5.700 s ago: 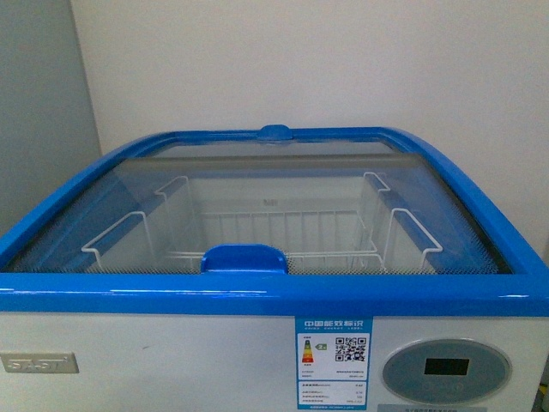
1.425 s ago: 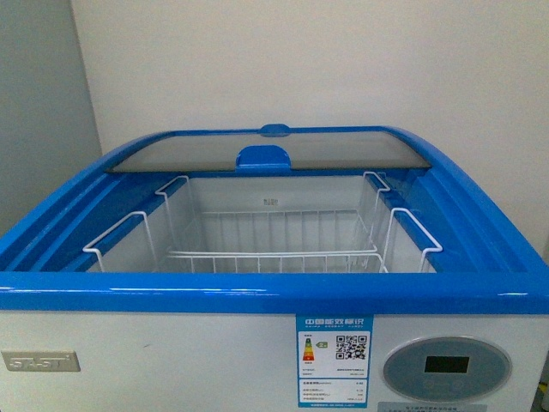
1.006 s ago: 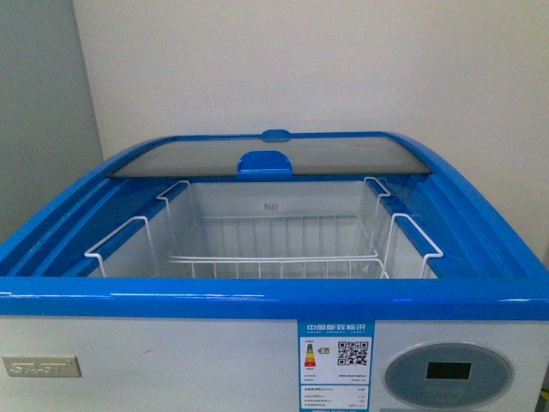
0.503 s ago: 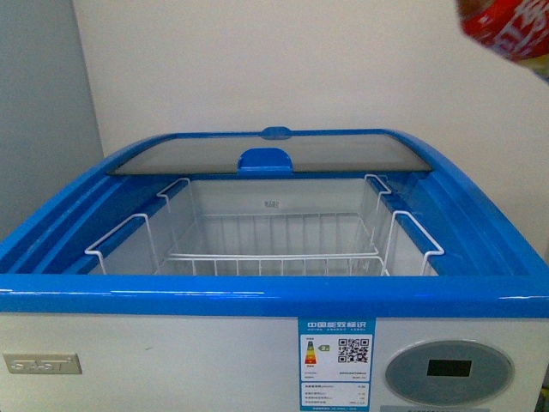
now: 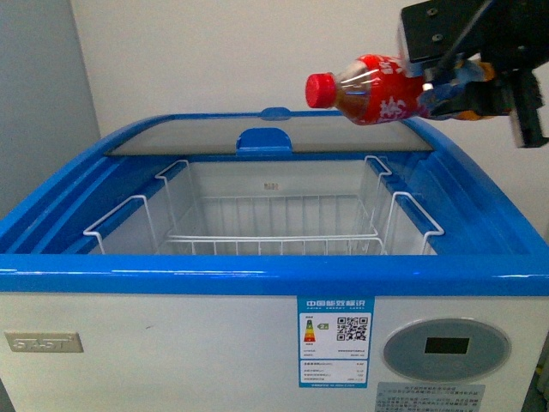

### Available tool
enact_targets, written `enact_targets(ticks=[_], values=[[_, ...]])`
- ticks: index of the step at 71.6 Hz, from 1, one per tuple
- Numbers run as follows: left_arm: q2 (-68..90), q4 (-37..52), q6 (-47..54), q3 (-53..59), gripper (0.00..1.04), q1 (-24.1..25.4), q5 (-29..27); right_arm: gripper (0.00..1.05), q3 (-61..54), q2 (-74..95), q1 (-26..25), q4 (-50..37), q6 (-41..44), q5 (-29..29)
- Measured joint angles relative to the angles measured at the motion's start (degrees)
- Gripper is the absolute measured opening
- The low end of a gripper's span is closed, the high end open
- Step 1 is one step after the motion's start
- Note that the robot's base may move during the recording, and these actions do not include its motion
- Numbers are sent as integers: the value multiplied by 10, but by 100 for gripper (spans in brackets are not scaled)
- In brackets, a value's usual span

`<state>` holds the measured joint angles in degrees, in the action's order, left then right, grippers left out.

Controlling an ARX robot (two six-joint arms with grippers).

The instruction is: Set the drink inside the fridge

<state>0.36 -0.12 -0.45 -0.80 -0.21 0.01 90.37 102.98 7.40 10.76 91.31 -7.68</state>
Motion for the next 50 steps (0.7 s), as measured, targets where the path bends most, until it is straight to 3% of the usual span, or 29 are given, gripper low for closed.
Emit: enact_targets(ticks=[26, 50], values=[[0, 0, 0, 0, 3, 0, 0, 38, 38, 116, 66, -25, -61, 29], [0, 0, 0, 0, 3, 0, 0, 38, 101, 210, 76, -42, -74, 46]])
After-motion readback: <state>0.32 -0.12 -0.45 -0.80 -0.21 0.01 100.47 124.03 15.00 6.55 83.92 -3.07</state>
